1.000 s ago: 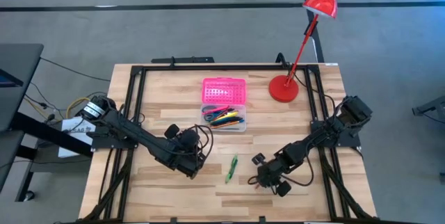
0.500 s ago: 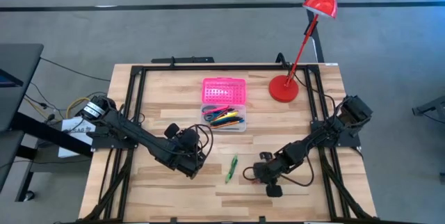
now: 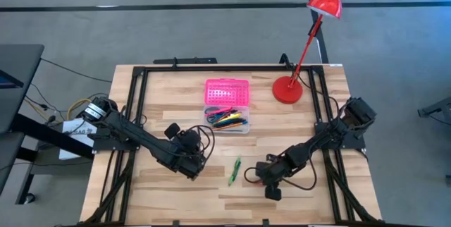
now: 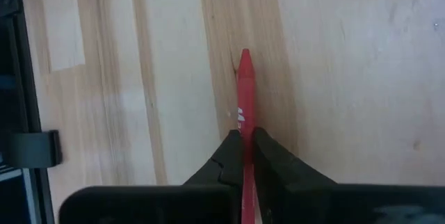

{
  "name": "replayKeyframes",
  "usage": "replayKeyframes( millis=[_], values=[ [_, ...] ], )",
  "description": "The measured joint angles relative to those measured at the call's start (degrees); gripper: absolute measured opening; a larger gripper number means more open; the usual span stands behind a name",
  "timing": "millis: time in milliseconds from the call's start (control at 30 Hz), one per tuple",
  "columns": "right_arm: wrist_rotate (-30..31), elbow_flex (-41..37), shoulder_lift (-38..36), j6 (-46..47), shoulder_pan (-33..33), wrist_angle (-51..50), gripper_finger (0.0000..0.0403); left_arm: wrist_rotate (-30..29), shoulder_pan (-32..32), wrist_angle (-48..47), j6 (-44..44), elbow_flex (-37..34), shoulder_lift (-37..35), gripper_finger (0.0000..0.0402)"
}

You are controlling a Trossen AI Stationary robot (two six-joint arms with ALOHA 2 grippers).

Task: Pick & place school supplies into a supply box
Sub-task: Put the red crayon into the pink supply box

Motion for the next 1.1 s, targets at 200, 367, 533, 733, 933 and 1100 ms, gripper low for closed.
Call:
replayKeyframes(
  millis=[200, 367, 533, 733, 933, 1100],
  values=[
    [3.1, 3.5, 0.2, -1.1, 0.0, -5.4, 0.0003, 0.1, -0.2, -4.7, -0.2, 0.0, 0.0, 0.0157],
    [6.3, 6.1, 0.3, -3.1, -0.6, -11.6, 0.0002, -0.3, -0.1, -7.1, -0.2, 0.0, 0.0, 0.0157],
    [6.5, 7.3, 0.3, -3.7, -2.8, -14.4, 0.0001, -0.4, -0.1, -7.7, -0.2, -0.3, 0.0, 0.0157],
    [7.3, 10.4, 0.2, -8.3, -6.7, -15.4, 0.0001, 1.9, -1.4, -8.0, -0.4, -3.1, 0.0, 0.0157],
    [8.9, 15.1, 0.1, -14.6, -11.9, -18.1, 0.0001, 3.5, -3.7, -8.2, -2.8, -6.0, 0.0, 0.0157],
    [10.2, 17.9, 0.1, -19.9, -17.2, -19.1, 0.0001, 3.7, -5.1, -8.2, -4.6, -7.2, 0.0, 0.0157]
  ],
)
